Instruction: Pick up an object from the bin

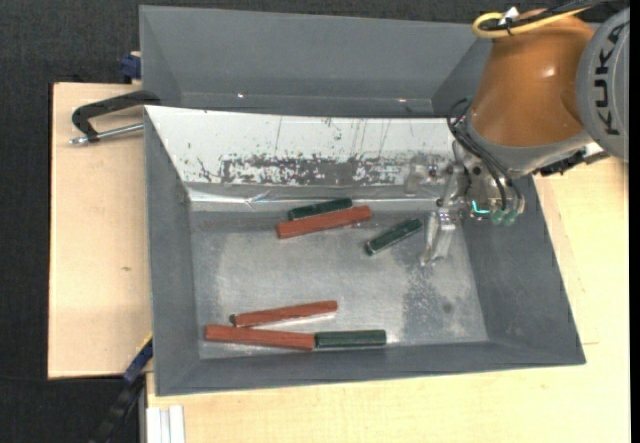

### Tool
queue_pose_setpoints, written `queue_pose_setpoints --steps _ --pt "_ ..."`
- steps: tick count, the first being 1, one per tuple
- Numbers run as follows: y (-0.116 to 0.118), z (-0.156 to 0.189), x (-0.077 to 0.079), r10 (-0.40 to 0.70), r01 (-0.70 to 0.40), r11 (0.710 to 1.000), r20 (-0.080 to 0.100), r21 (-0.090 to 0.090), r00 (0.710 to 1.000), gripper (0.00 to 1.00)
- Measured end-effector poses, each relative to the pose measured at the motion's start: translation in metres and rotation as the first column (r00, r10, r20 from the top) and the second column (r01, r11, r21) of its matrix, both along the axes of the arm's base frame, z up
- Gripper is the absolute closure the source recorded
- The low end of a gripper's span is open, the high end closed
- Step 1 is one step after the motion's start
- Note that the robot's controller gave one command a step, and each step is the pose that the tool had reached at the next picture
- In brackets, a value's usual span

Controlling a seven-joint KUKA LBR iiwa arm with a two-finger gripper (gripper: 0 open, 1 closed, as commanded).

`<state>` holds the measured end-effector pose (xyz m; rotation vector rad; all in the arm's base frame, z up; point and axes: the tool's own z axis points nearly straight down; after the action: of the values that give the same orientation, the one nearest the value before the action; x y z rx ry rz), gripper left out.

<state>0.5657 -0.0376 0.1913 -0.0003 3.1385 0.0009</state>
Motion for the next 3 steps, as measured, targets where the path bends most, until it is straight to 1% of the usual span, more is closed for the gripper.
queue_pose_setpoints --steps 1,2,3 --pt "0.001 -0.046 0.007 0.023 -0.023 1.000 0.007 -0.001 1.000 0.00" --pt "0.001 -0.120 0.015 -0.137 0.137 0.991 -0.001 0.001 0.991 1.00" --pt "0.001 -0.120 0.015 -0.137 0.137 0.991 -0.001 0.001 0.991 1.00"
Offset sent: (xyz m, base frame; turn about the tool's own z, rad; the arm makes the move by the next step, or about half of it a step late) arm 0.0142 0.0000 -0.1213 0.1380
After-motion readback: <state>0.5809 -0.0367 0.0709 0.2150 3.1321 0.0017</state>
